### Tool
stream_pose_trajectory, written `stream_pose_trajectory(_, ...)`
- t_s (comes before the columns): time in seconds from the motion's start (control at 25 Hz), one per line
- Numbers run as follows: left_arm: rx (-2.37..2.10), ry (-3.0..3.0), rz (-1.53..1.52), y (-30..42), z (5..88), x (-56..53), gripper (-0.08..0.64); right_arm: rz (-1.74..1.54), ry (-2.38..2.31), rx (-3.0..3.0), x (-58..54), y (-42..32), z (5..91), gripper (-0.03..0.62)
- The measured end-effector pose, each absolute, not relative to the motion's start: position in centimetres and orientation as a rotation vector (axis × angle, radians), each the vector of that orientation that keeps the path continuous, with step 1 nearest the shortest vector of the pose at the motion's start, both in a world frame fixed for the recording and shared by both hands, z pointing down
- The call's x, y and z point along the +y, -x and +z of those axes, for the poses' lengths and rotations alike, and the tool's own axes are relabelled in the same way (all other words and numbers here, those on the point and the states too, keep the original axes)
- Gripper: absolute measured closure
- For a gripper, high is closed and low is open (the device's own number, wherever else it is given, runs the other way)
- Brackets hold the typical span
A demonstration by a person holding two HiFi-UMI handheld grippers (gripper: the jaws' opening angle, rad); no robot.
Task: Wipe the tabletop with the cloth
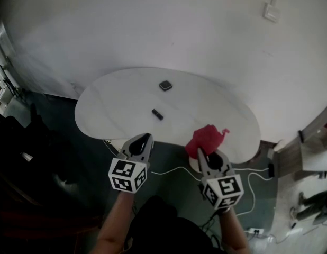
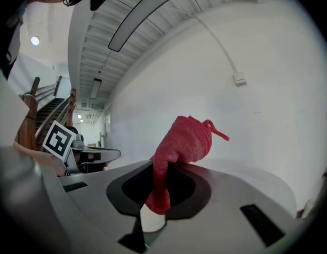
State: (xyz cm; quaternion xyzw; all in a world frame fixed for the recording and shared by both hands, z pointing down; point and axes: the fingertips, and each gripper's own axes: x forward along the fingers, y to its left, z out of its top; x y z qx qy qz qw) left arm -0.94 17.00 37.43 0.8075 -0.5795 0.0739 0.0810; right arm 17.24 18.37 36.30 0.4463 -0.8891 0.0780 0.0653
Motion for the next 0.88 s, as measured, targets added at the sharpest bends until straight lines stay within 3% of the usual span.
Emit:
stream_pose_trajectory(0.24, -1.704, -2.407, 0.249, 0.9, 38.2, 13.8, 0.454, 0.275, -1.375, -2.680, 15.5, -17.8, 36.8, 0.546)
stream_pose_trajectory(0.88, -1.577, -2.359, 0.318, 8.2, 42.1, -2.1, 0.287, 0.389, -1.398, -2.609, 1.2, -10.3, 38.7, 0.546)
